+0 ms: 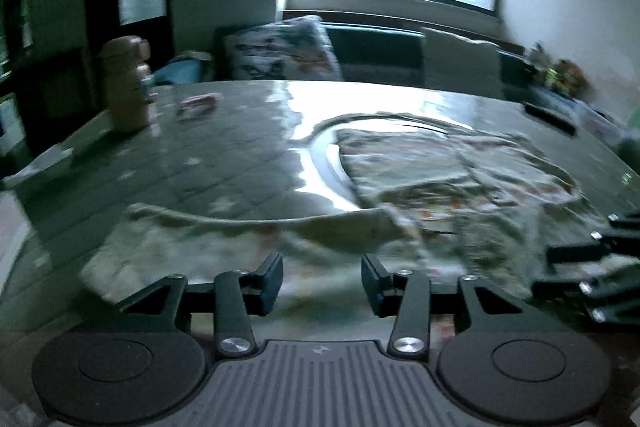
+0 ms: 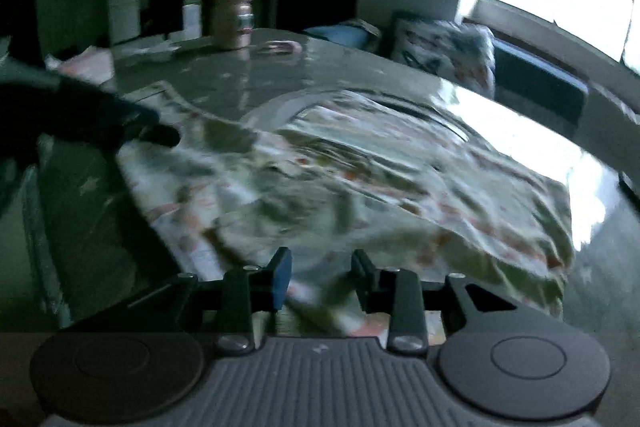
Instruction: Fold clothes
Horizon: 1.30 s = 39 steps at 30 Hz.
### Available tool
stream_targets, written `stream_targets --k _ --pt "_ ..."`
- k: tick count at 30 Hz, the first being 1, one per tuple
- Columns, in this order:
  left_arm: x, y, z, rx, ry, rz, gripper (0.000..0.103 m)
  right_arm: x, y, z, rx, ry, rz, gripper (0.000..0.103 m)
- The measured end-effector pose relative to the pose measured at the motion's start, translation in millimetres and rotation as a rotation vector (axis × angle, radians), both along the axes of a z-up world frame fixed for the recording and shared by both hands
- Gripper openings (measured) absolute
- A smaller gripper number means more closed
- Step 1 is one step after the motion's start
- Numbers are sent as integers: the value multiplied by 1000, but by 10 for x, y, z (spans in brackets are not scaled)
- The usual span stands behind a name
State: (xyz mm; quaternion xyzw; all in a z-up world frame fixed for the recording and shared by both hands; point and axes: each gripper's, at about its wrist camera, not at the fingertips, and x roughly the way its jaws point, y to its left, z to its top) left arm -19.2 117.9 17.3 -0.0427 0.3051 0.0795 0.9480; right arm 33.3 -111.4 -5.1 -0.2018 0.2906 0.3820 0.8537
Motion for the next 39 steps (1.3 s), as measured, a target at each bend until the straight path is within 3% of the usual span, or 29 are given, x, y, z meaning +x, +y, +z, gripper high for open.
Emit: stream_targets --k 4,13,25,27,31,35,39 --pt "-118 205 6 -1 -11 91 49 -89 131 17 -9 -35 46 34" --pt "-340 685 -33 0 -6 338 48 -37 194 6 33 39 62 34" --pt "-196 1069 -217 -65 37 494 42 14 47 93 51 38 8 34" --pt "-174 1084 -217 -63 35 498 35 24 21 105 55 41 -1 34" --pt "-148 1110 -210 -79 21 475 9 33 -29 125 68 45 -21 34" --pt "-189 989 -82 -91 -43 424 6 40 -112 166 87 52 -48 34" --pt "-227 646 173 -110 -125 286 6 98 -233 206 116 68 -94 34"
